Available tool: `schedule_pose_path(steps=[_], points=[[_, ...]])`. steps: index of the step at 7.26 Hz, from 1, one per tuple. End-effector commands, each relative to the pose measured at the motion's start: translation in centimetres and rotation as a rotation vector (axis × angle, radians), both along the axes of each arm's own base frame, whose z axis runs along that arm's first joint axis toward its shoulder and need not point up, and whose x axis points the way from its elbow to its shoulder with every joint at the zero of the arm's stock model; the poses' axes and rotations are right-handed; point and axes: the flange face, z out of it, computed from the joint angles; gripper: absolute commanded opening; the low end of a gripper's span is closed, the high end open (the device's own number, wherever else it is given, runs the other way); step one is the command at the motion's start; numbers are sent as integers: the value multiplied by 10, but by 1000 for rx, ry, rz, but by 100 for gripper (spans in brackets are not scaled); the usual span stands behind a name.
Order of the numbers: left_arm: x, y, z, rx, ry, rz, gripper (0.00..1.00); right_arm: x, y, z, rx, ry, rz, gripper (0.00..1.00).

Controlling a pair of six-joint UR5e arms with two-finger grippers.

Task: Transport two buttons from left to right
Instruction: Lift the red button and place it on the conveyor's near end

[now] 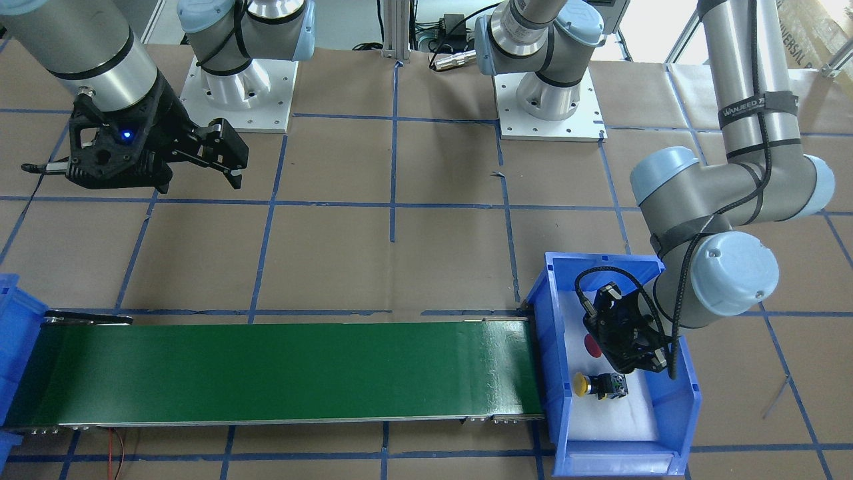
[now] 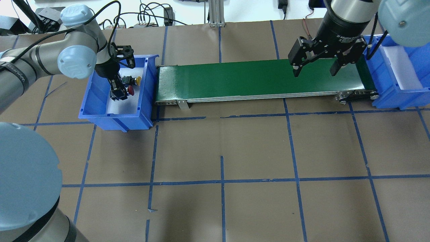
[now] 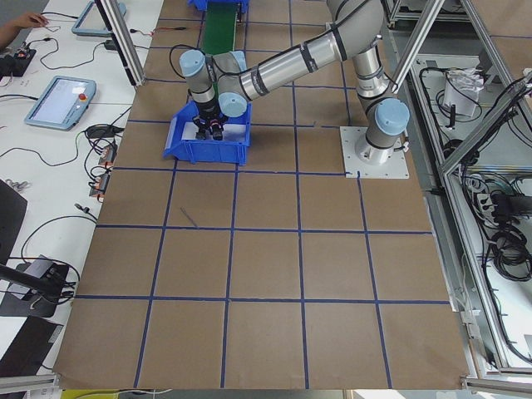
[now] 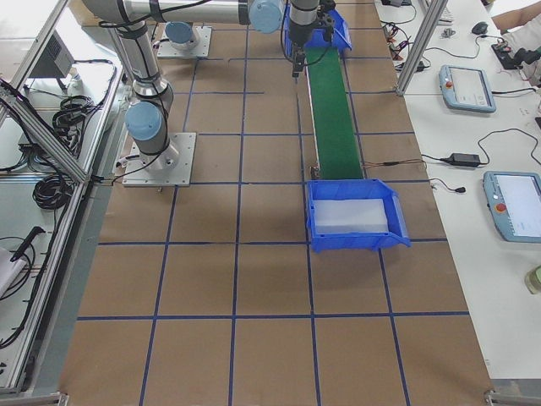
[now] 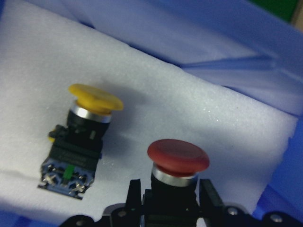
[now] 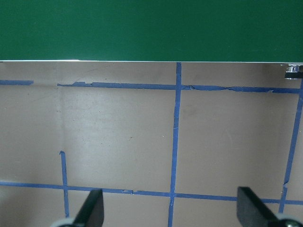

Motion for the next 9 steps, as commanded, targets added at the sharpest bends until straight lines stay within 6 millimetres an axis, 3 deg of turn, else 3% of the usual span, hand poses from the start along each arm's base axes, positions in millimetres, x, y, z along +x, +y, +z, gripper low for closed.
schedule_pose_path(steps=[1, 2, 3, 5, 7, 9], points=[[-14, -12, 52, -104, -4, 364, 24, 0, 0, -1, 1, -1, 1, 100], [-33, -19, 67, -130, 40, 465, 24, 0, 0, -1, 3, 0, 1, 100], [-67, -22, 81, -151, 60, 505, 24, 0, 0, -1, 1, -1, 1, 100], [-147, -13, 79, -143, 60, 778, 24, 0, 0, -1, 1, 0, 1, 100], [-185, -15, 29, -78, 31, 901, 24, 0, 0, -1, 1, 0, 1, 100], [-199, -27, -10, -69, 29, 929, 24, 0, 0, -2, 4, 0, 1, 100]])
